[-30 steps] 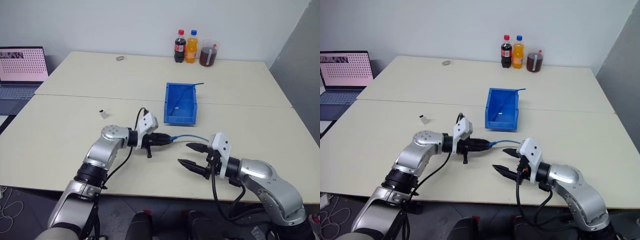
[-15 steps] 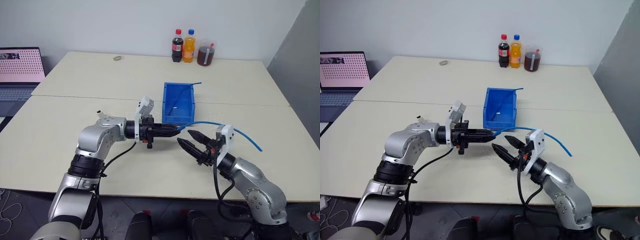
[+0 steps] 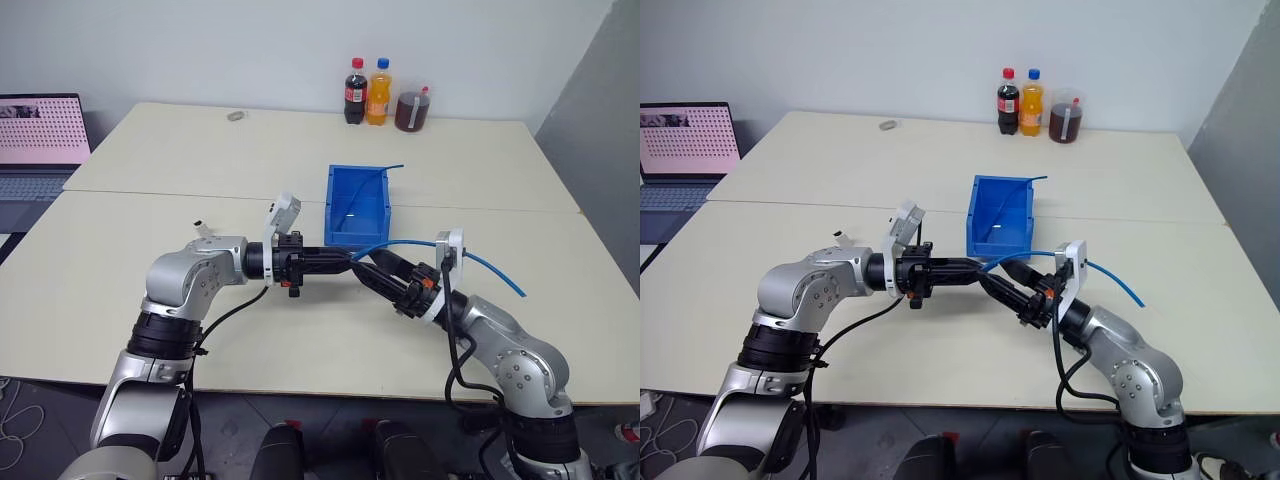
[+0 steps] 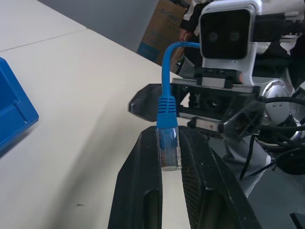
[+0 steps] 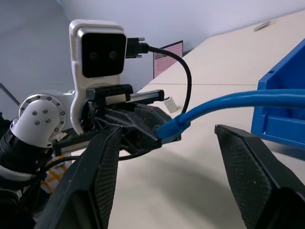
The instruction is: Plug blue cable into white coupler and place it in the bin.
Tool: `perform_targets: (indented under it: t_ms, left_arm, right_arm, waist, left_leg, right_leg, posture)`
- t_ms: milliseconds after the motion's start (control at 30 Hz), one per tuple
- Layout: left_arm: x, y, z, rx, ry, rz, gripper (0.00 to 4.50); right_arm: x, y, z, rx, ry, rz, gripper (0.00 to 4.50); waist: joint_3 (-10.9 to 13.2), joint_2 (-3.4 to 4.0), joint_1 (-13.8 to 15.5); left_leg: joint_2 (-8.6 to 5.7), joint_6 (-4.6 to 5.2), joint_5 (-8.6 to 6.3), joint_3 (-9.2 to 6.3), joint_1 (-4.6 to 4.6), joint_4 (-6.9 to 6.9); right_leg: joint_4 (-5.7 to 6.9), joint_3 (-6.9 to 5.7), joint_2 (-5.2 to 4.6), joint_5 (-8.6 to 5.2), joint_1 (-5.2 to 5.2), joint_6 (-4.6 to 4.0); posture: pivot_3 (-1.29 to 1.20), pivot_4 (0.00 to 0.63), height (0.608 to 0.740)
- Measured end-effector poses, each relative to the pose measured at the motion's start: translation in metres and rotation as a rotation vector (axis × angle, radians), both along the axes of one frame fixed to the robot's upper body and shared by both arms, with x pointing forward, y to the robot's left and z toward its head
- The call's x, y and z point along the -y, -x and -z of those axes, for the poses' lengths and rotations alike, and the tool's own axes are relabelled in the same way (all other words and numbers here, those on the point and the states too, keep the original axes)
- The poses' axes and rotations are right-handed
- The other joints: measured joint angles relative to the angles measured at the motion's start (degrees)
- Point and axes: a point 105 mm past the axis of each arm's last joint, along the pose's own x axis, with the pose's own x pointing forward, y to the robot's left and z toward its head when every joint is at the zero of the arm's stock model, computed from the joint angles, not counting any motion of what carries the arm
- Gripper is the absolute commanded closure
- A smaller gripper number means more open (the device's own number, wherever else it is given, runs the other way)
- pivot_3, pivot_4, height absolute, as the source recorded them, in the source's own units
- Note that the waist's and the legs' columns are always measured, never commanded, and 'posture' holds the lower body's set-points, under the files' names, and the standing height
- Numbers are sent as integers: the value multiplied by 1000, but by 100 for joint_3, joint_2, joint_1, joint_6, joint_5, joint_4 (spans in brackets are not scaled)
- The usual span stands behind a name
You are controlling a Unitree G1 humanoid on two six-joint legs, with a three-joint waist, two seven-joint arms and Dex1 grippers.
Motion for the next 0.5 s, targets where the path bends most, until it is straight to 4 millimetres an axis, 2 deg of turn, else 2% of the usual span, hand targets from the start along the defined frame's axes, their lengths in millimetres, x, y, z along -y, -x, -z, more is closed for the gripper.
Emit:
perform_targets:
  t_ms: [133, 233, 500]
  left_arm:
    - [0, 1, -1, 5, 2, 3, 4240]
    - [0, 1, -1, 3, 2, 1, 4240]
    - [-1, 2, 0, -5, 2, 3, 4241]
  right_arm:
    - [-1, -3, 2, -9, -2, -9, 1220]
    - [-1, -3, 1, -9, -11, -30, 1766]
    - [0, -1, -3, -2, -31, -60, 3674]
  waist:
    - [0, 0, 1]
    - [0, 0, -1]
    - [0, 0, -2]
  left_leg:
    - [0, 0, 0, 1, 0, 0]
    - [0, 0, 0, 1, 0, 0]
    - [0, 0, 0, 2, 0, 0]
  right_leg:
    - [0, 1, 0, 0, -1, 0]
    - [0, 1, 0, 0, -1, 0]
    - [0, 2, 0, 0, -2, 0]
  posture:
    - [0, 150, 740]
    - [0, 150, 740]
    - [0, 150, 740]
